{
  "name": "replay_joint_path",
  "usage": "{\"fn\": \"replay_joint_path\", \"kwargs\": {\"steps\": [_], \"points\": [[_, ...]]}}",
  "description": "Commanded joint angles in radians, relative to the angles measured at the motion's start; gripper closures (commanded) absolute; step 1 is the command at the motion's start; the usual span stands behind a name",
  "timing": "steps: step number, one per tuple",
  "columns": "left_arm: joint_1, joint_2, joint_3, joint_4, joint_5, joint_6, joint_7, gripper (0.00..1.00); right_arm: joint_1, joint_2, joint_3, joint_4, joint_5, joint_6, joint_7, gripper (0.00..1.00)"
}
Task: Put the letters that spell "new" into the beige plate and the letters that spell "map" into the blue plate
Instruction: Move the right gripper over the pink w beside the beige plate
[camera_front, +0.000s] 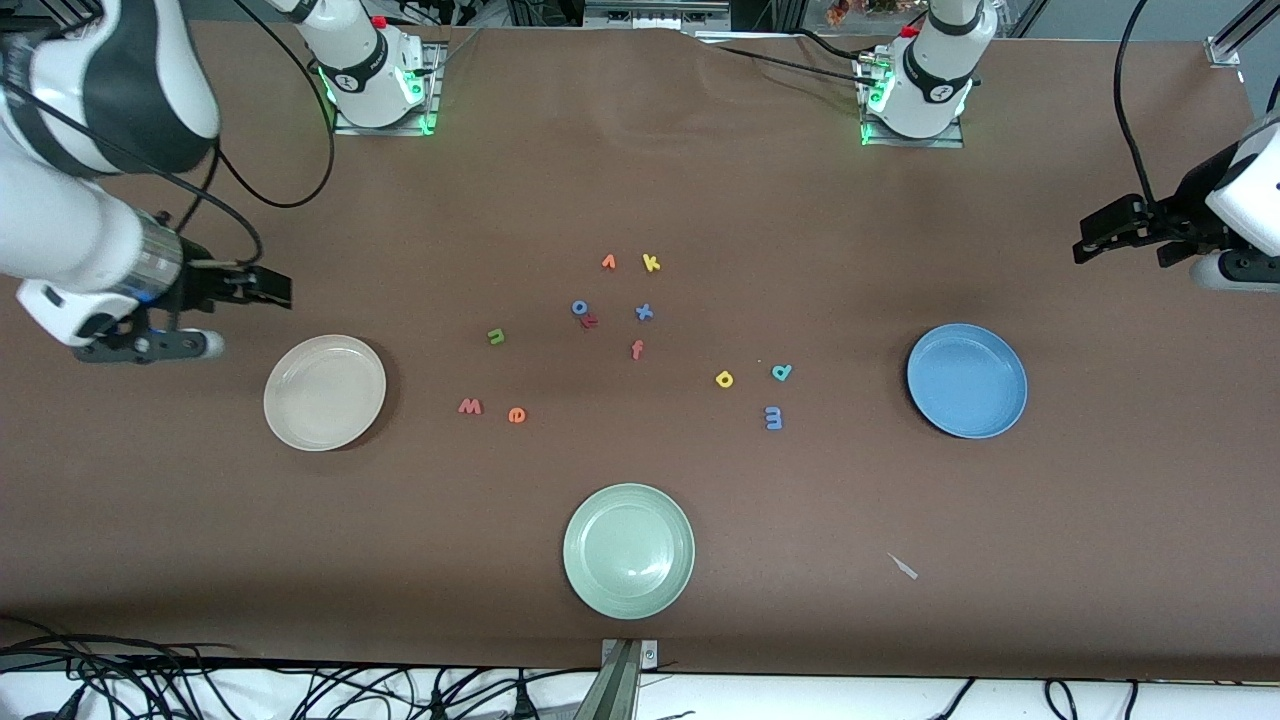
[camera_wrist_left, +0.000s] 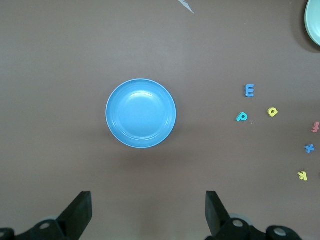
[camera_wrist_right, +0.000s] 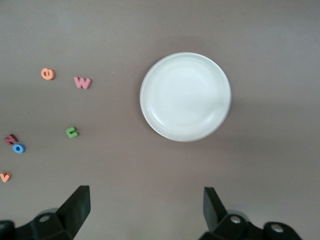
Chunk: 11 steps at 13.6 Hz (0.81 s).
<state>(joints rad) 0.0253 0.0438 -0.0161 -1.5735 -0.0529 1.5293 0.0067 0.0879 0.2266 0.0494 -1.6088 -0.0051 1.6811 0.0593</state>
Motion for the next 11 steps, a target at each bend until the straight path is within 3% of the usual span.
{"fn": "replay_joint_path", "kwargs": {"steps": [1, 9, 11], "points": [[0.008, 0.011, -0.001, 0.026, -0.002, -0.065, 0.004, 0.00, 0.029, 0.051, -0.002, -0.006, 0.024, 0.069, 0.002, 0.00], [0.008, 0.059, 0.001, 0.033, -0.028, -0.067, -0.010, 0.00, 0.147, 0.200, -0.003, -0.014, 0.031, 0.278, 0.195, 0.00], [0.054, 0.054, -0.001, 0.035, -0.042, -0.067, -0.008, 0.00, 0.157, 0.226, -0.002, -0.016, 0.031, 0.316, 0.201, 0.00]]}}
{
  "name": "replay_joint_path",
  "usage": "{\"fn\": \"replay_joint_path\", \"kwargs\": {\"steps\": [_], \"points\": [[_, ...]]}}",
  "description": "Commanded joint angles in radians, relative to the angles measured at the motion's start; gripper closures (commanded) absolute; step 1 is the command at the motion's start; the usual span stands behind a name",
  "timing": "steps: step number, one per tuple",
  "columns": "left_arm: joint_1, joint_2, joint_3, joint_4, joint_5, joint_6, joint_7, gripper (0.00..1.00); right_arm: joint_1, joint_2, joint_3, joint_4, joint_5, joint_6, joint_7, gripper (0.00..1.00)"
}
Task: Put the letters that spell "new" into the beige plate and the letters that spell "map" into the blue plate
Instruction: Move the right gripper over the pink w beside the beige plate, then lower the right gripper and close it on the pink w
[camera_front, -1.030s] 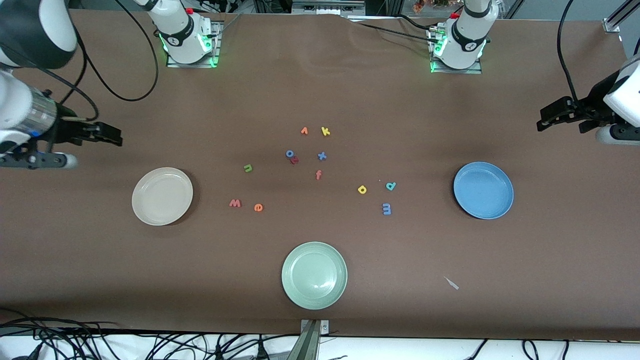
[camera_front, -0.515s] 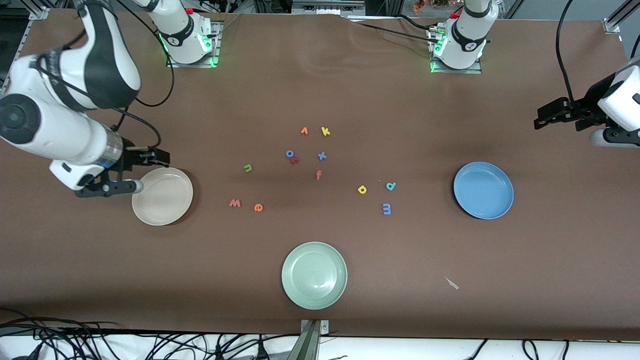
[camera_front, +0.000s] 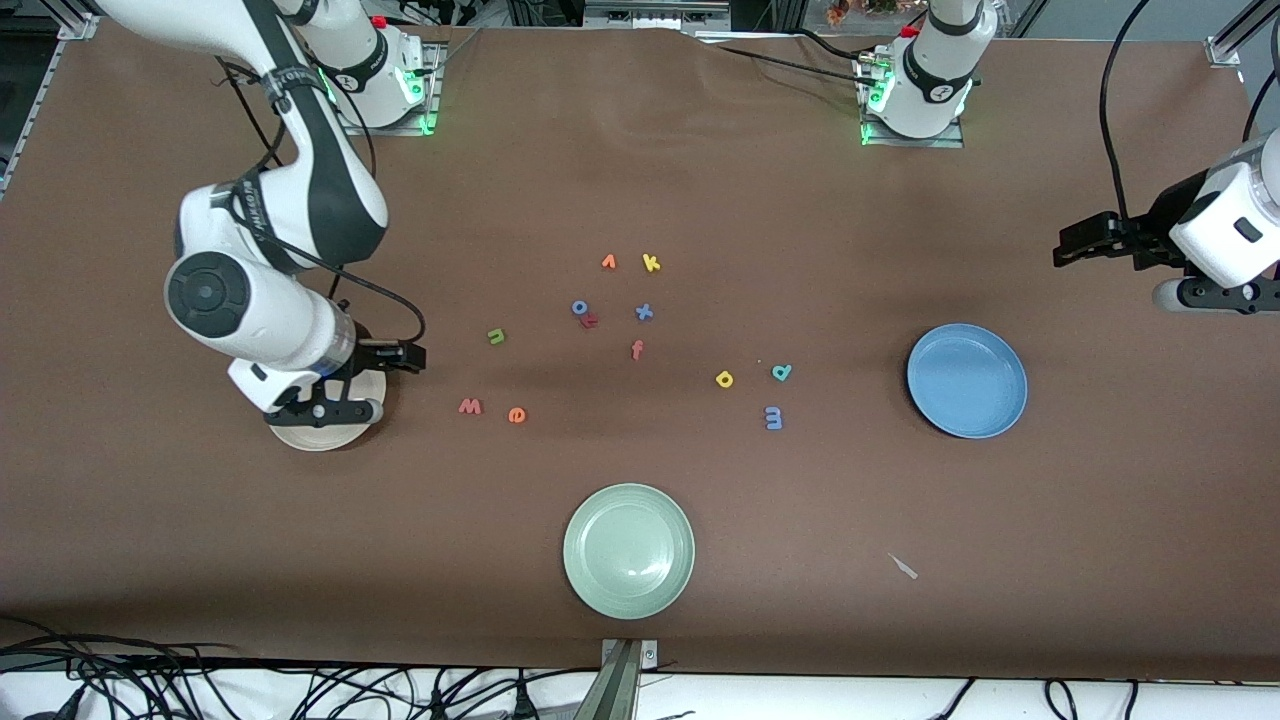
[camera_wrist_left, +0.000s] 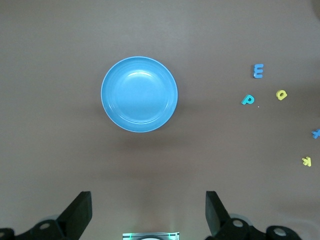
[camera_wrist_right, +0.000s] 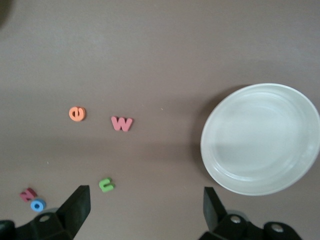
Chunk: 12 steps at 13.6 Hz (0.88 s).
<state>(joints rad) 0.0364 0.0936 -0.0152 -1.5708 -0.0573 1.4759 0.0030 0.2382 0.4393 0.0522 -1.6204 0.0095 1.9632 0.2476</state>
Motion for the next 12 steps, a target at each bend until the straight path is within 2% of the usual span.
{"fn": "replay_joint_path", "kwargs": {"steps": [1, 12], "points": [[0.060, 0.002, -0.002, 0.031, -0.045, -0.016, -0.003, 0.00, 0.012, 0.028, -0.006, -0.004, 0.017, 0.057, 0.013, 0.00], [0.103, -0.028, -0.002, 0.031, -0.035, -0.025, 0.047, 0.00, 0.050, 0.147, -0.006, -0.021, 0.017, 0.195, 0.048, 0.00]]}}
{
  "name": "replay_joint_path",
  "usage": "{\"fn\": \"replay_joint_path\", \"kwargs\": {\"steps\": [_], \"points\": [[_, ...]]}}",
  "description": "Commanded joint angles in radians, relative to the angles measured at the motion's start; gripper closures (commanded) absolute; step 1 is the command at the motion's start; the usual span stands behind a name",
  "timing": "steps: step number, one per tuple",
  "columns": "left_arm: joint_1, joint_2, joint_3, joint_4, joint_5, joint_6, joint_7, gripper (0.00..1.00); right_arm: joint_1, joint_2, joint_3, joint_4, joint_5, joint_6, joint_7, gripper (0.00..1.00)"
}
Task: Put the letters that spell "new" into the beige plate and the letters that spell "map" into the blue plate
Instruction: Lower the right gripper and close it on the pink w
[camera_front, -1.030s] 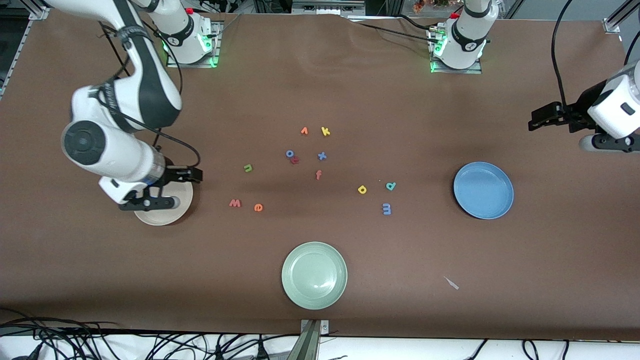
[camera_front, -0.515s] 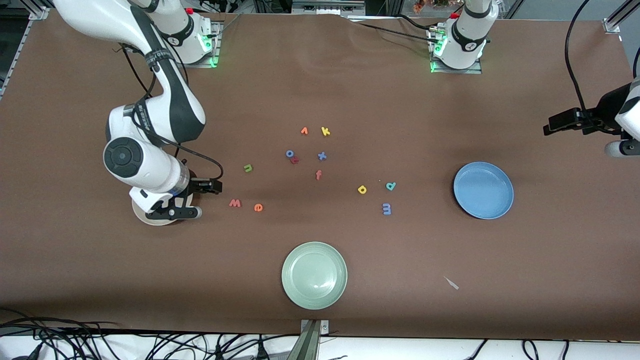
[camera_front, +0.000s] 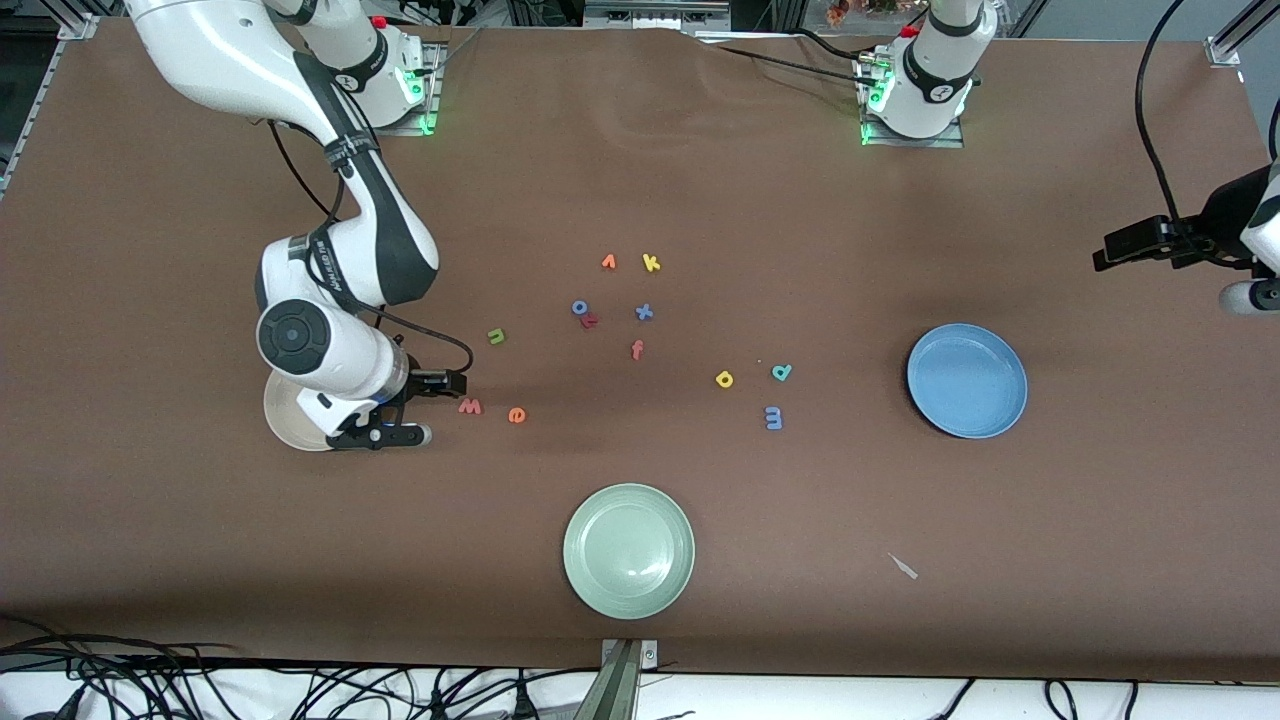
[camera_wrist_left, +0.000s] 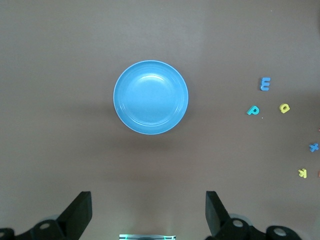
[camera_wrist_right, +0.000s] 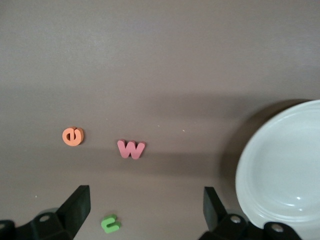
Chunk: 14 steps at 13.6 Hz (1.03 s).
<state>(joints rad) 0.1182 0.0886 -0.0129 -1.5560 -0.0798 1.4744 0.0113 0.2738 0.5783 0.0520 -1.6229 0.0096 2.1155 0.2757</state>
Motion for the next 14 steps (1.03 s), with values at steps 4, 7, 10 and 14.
{"fn": "replay_joint_path", "kwargs": {"steps": [4, 7, 10, 14], "points": [[0.060, -0.015, -0.004, 0.014, -0.037, -0.019, 0.235, 0.00, 0.044, 0.040, -0.006, -0.064, 0.017, 0.170, 0.109, 0.00], [0.098, -0.001, -0.002, 0.017, -0.060, -0.013, 0.322, 0.00, 0.045, 0.061, -0.006, -0.077, 0.017, 0.185, 0.146, 0.00], [0.097, 0.016, -0.004, 0.017, -0.052, -0.013, 0.311, 0.00, 0.047, 0.075, -0.006, -0.109, 0.017, 0.233, 0.146, 0.00], [0.121, 0.042, -0.002, 0.017, -0.060, -0.011, 0.311, 0.00, 0.047, 0.106, -0.006, -0.106, 0.013, 0.277, 0.142, 0.00]]}}
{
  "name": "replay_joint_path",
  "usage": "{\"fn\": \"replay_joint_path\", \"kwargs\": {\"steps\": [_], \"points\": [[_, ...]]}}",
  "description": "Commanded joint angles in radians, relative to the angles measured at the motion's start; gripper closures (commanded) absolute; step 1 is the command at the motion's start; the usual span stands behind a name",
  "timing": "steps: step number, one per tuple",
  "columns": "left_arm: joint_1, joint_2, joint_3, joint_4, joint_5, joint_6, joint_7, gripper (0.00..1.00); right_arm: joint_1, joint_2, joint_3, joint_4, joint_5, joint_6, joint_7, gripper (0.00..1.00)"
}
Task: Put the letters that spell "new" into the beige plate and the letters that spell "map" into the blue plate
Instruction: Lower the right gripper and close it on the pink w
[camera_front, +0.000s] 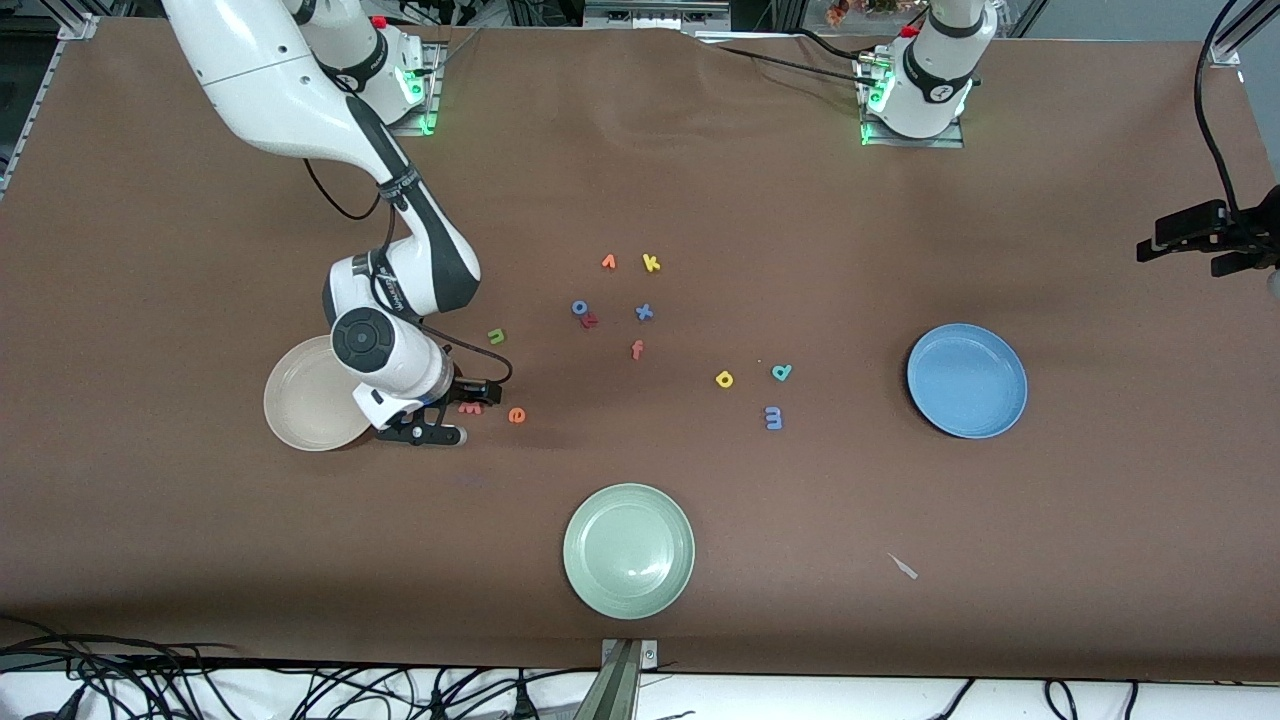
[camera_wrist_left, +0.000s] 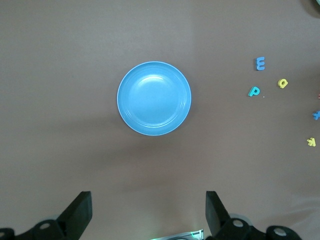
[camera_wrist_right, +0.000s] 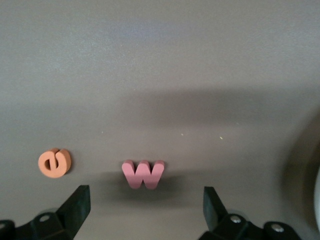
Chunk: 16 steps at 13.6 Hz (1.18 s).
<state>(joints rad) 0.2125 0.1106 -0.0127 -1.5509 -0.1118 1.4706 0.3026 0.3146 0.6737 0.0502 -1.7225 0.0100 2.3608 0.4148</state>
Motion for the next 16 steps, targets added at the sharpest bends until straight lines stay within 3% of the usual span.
{"fn": "replay_joint_path", "kwargs": {"steps": [1, 5, 10, 16], "points": [[0.027, 0.026, -0.003, 0.012, -0.026, -0.007, 0.018, 0.00, 0.006, 0.015, -0.004, -0.005, 0.013, 0.034, -0.005, 0.00], [0.036, 0.027, -0.003, 0.012, -0.014, 0.005, 0.016, 0.00, 0.004, 0.030, -0.004, -0.003, 0.013, 0.054, -0.007, 0.02], [0.038, 0.026, -0.003, 0.012, -0.011, 0.005, 0.009, 0.00, 0.003, 0.038, -0.004, 0.003, 0.014, 0.055, -0.008, 0.22], [0.033, 0.026, -0.007, 0.012, 0.040, 0.007, -0.031, 0.00, -0.002, 0.044, -0.004, 0.004, 0.015, 0.077, -0.008, 0.35]]}}
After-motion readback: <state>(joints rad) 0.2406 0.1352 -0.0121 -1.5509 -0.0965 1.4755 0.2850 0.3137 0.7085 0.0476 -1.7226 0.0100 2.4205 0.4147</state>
